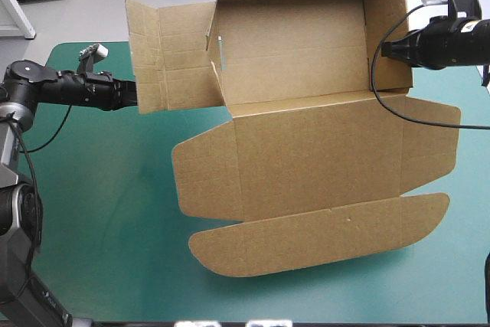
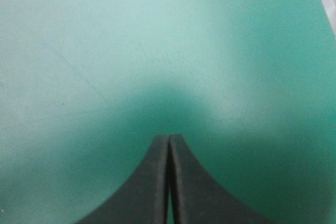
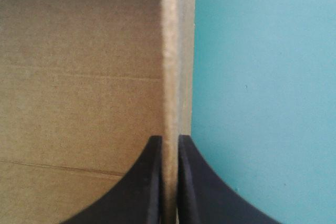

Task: Fold the box

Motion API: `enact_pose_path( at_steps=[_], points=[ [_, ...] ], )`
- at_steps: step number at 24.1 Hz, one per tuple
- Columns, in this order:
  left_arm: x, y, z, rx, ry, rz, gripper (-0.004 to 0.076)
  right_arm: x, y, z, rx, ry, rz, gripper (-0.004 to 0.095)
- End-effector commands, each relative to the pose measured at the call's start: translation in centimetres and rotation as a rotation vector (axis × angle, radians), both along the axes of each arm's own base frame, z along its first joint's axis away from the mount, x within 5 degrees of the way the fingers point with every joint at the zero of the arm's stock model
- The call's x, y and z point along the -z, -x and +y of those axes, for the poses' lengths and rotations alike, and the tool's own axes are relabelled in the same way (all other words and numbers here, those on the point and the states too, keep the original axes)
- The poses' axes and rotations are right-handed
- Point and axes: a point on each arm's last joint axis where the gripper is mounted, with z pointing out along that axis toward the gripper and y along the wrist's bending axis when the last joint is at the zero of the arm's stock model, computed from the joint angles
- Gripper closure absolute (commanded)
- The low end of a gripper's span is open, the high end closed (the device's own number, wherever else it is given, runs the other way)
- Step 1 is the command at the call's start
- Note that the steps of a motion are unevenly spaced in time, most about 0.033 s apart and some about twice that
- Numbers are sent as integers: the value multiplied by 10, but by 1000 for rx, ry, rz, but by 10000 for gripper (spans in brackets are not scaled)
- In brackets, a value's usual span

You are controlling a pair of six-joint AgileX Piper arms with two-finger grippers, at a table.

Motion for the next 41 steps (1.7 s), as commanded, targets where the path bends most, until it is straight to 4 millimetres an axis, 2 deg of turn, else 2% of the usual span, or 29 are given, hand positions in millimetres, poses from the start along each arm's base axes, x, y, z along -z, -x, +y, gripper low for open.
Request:
enact_pose_path(
  at_steps=[1, 5, 8, 12, 15, 21, 27, 35, 41],
  points=[
    [-21, 14, -11, 61, 127, -53, 732, -35, 26, 10, -57, -98, -120, 908],
    [-22, 16, -23, 86, 190, -73, 732, -37, 27, 15, -92, -135, -128, 908],
    [-28, 19, -39, 127, 193, -86, 732, -37, 26, 16, -101, -151, -126, 908],
    [-46, 28, -77, 200, 220, -146, 732, -29, 18, 33, -152, -131, -97, 908],
    [-54, 34, -89, 226, 243, -166, 732, -24, 12, 40, -164, -124, -79, 908],
    [-73, 49, -90, 250, 242, -199, 732, -11, -4, 51, -185, -131, -39, 907],
    [-92, 66, -91, 251, 241, -228, 732, 5, -21, 62, -154, -56, -10, 907],
    [-104, 77, -91, 244, 248, -244, 732, 16, -34, 63, -144, -57, 17, 907],
    [-104, 77, -91, 224, 259, -211, 732, 21, -40, 63, -141, -56, 28, 907]
  ],
)
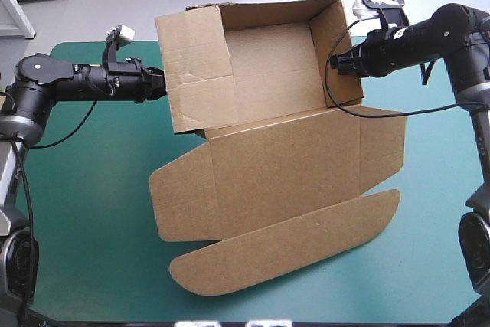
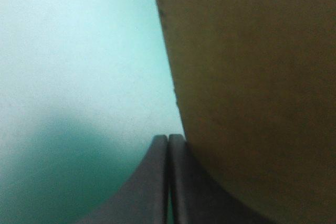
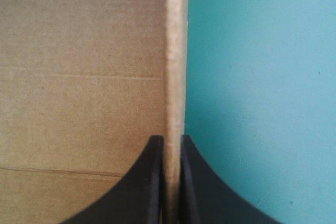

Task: Fold the box

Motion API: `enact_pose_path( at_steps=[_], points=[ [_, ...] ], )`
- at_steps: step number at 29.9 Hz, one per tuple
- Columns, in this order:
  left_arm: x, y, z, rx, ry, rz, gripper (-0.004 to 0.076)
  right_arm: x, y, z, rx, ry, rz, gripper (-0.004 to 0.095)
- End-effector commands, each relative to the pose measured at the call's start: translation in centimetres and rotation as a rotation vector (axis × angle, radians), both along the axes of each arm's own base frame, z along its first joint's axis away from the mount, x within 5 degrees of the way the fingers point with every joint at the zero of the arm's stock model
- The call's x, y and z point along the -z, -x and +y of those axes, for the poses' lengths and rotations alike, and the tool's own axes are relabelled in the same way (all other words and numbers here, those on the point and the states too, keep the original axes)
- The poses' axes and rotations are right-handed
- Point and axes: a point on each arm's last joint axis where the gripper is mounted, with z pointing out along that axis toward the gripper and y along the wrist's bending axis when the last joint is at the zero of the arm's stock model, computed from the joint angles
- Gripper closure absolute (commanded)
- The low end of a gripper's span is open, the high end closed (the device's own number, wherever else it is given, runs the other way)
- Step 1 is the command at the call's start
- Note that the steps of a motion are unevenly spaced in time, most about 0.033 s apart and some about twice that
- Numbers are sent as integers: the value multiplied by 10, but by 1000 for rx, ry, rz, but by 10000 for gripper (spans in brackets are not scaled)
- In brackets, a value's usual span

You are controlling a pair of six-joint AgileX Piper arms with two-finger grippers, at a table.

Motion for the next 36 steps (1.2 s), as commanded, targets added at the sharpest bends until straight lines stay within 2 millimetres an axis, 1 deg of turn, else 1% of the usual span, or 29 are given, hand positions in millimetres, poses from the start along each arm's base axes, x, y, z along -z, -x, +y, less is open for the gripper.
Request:
enact_pose_path(
  at_steps=[1, 8, 13, 18, 24, 31, 36],
  points=[
    [-29, 21, -6, 64, 84, -26, 732, -28, 11, 3, 13, -66, -114, 907],
    [-36, 28, -7, 64, 91, -46, 732, -19, 2, 3, 36, -41, -96, 907],
    [-36, 29, -7, 63, 87, -44, 732, -15, -2, 3, 41, -47, -89, 907],
    [-35, 28, -6, 62, 80, -42, 732, -15, -3, 3, 43, -45, -92, 907],
    [-30, 28, -4, 45, 25, -11, 732, -15, -3, 3, 45, -38, -91, 907],
    [-32, 28, -5, 47, 44, -18, 732, -15, -3, 3, 48, -48, -87, 907],
    [-36, 28, -6, 50, 92, -18, 732, -14, -4, 4, 48, -49, -84, 906]
  ],
)
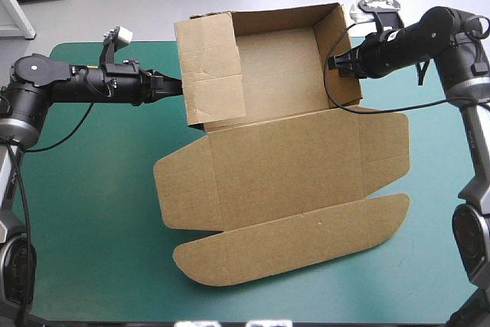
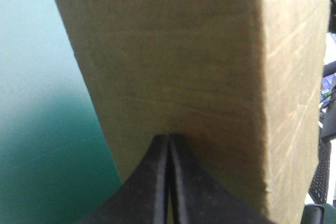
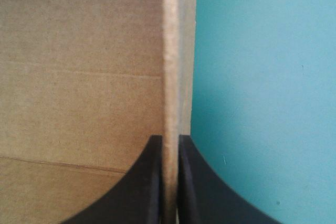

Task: Fold the box

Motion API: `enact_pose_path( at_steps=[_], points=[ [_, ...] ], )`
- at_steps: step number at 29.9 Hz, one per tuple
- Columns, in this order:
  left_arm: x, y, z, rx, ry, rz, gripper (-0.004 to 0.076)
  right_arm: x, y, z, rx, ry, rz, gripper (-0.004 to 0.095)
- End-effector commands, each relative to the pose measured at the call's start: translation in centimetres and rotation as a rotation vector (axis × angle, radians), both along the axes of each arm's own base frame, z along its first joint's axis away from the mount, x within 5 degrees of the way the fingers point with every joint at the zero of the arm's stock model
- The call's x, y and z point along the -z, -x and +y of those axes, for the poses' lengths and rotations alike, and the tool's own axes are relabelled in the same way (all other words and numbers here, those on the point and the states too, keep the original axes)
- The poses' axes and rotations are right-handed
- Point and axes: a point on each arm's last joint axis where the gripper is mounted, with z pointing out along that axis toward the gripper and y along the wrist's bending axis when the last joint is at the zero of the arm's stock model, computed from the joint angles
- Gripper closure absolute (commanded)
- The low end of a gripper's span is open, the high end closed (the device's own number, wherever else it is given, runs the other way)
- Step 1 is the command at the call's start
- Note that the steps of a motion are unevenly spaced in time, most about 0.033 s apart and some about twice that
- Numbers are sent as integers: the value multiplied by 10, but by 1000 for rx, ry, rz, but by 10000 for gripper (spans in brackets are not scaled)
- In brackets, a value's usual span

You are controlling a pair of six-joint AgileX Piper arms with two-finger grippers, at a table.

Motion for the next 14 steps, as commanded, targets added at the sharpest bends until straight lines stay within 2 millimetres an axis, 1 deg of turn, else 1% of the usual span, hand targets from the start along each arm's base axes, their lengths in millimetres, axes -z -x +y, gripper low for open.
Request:
enact_pose_path(
  at_steps=[1, 5, 7, 10, 14],
  points=[
    [-31, 21, -8, 69, 119, -47, 732, -30, 12, 4, 8, -77, -107, 906],
    [-32, 21, -8, 70, 129, -48, 731, -24, 10, 10, 18, -28, -97, 906],
    [-33, 21, -8, 70, 133, -48, 715, -21, 8, 15, 12, -22, -90, 906],
    [-33, 21, -9, 71, 142, -49, 637, -18, 5, 18, 8, -24, -83, 906],
    [-33, 21, -9, 69, 144, -45, 440, -17, 4, 20, 11, -30, -83, 906]
  ],
)
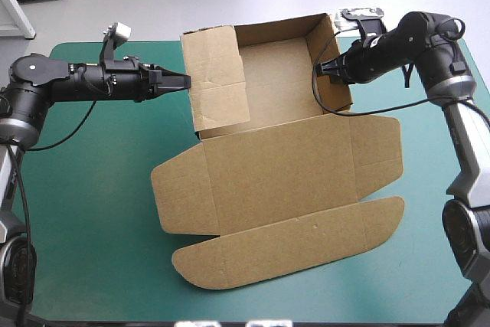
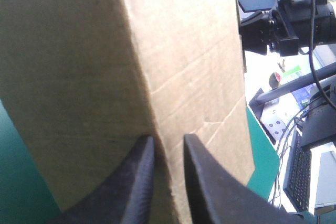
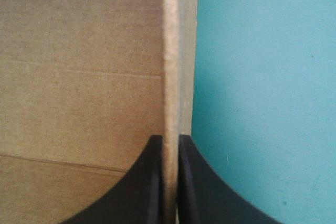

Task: Fold the box

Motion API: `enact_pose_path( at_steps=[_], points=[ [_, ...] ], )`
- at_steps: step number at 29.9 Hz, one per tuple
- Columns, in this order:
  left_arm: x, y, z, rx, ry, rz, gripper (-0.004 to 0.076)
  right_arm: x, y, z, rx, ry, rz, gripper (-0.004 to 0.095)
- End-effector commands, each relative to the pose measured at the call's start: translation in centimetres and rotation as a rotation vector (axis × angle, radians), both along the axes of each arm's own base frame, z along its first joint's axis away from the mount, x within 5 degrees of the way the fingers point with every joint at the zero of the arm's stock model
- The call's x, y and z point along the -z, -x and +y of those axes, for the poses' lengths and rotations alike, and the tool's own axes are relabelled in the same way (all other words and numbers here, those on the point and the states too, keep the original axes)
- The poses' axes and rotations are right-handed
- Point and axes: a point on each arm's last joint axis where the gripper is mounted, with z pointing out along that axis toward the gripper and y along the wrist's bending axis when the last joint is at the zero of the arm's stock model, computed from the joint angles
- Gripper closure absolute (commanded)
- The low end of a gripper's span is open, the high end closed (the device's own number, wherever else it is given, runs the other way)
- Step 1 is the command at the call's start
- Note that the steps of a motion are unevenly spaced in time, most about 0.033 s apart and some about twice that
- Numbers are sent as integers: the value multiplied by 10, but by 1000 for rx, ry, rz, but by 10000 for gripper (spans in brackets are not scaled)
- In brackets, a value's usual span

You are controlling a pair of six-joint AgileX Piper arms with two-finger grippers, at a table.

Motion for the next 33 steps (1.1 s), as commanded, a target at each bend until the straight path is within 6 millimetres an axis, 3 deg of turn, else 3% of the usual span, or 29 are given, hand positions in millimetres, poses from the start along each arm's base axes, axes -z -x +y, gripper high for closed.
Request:
enact_pose_path(
  at_steps=[1, 3, 6, 17, 27, 33],
  points=[
    [-28, 20, -6, 58, 79, -37, 392, -33, 12, 1, 15, -74, -123, 906],
    [-26, 19, -5, 39, 64, -21, 316, -33, 12, 1, 16, -75, -123, 906],
    [-26, 18, -5, 25, 61, -19, 269, -33, 12, 1, 18, -77, -121, 906],
    [-21, 11, -5, -61, 2, -19, 267, -34, 14, 12, 4, -84, -128, 906],
    [-18, 3, -33, -194, -58, -30, 267, -33, 19, 35, 30, -29, -148, 906],
    [-9, 1, -45, -292, -181, -14, 267, -32, 22, 44, 40, -3, -147, 906]
  ],
)
